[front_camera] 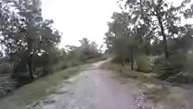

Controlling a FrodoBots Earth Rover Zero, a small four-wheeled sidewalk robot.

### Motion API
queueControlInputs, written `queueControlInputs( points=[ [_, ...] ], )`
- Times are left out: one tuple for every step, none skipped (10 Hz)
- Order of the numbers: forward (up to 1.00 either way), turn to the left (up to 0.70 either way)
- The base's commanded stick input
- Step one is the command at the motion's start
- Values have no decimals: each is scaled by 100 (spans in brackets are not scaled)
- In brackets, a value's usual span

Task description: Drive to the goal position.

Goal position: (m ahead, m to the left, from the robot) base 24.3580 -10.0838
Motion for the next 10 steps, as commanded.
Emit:
queueControlInputs(
  points=[
    [100, 0],
    [100, 0],
    [100, 0],
    [100, 0],
    [100, 0],
    [100, 0],
    [100, 0],
    [100, 0],
    [100, 0],
    [100, 0]
  ],
)
